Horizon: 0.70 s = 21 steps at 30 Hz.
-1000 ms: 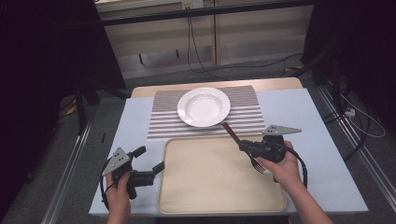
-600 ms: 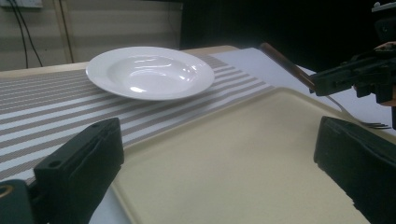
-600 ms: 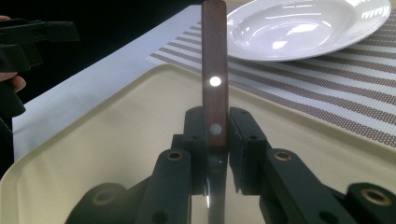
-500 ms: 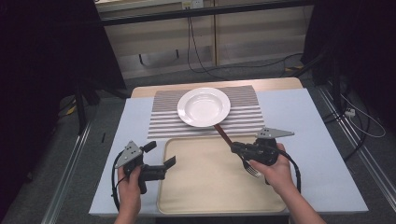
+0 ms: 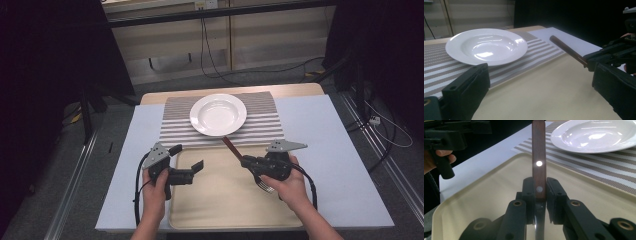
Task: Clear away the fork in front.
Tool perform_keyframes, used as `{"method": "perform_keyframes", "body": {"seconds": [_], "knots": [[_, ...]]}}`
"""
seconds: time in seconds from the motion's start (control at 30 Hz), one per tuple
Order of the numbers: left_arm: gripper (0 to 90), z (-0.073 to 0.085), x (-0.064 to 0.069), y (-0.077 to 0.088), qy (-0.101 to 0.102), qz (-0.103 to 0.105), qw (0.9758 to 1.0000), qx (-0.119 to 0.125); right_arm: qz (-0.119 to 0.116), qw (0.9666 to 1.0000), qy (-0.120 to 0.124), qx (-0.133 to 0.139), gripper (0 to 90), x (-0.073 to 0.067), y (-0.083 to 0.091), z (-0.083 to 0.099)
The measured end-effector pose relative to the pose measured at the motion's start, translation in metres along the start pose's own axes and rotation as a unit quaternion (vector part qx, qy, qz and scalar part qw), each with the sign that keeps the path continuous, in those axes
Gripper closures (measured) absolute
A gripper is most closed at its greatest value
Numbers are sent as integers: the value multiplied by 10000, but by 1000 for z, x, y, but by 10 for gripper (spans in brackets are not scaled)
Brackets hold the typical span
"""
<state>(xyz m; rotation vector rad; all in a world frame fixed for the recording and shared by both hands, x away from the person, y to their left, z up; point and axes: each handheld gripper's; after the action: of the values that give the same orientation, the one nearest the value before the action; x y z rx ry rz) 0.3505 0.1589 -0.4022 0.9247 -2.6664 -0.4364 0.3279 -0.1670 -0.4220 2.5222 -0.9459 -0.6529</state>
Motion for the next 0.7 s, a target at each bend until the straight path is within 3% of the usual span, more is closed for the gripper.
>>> {"method": "perform_keyframes", "body": {"seconds": [0.1,0.3,0.7], "knots": [[18,-1,2,-7,45,10,10000,12,-50,10000,30,43,783,-4,-2,-1],[22,-5,5,-18,148,-172,9997,-8,-93,9999,143,14,783,-9,-6,-1],[35,-7,15,-41,420,-28,9990,-153,-119,9994,317,97,783,-20,-12,-1]]}}
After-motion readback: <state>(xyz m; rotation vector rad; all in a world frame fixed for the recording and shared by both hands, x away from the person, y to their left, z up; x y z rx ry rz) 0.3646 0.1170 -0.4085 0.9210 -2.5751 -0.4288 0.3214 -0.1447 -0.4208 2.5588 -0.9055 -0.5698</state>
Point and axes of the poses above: each handheld gripper's, and its own axes: y roughly backward along the jaws, z roughly out of its underside, x roughly to its right, and after that the axes turned 5 degrees about -x, right-handed
